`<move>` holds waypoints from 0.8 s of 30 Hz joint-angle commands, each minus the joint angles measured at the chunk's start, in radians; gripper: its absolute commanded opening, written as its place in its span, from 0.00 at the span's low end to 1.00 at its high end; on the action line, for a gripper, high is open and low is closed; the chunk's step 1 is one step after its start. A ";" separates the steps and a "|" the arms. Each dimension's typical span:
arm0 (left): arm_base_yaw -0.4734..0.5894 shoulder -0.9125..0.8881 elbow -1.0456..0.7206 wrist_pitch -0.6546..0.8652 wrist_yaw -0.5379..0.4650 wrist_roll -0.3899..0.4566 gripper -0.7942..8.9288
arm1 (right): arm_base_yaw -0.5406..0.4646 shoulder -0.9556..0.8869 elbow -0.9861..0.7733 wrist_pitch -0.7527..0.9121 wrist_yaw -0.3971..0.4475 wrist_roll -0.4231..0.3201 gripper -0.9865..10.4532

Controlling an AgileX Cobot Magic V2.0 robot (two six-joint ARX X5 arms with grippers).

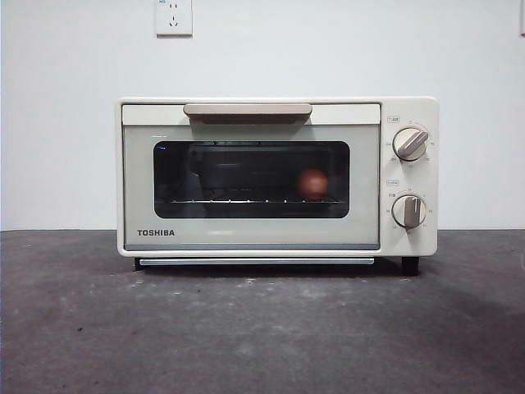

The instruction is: Eggoven

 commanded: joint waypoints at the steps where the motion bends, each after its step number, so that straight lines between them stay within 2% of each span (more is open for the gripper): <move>1: 0.003 0.000 -0.028 0.008 -0.003 -0.002 0.09 | -0.004 -0.033 -0.006 -0.024 -0.002 -0.009 0.09; 9: 0.003 0.000 -0.028 0.008 -0.003 -0.002 0.09 | -0.007 -0.063 -0.005 -0.179 -0.001 -0.005 0.09; 24: 0.003 0.000 -0.028 0.009 -0.003 -0.002 0.09 | -0.007 -0.063 -0.004 -0.158 0.002 -0.005 0.09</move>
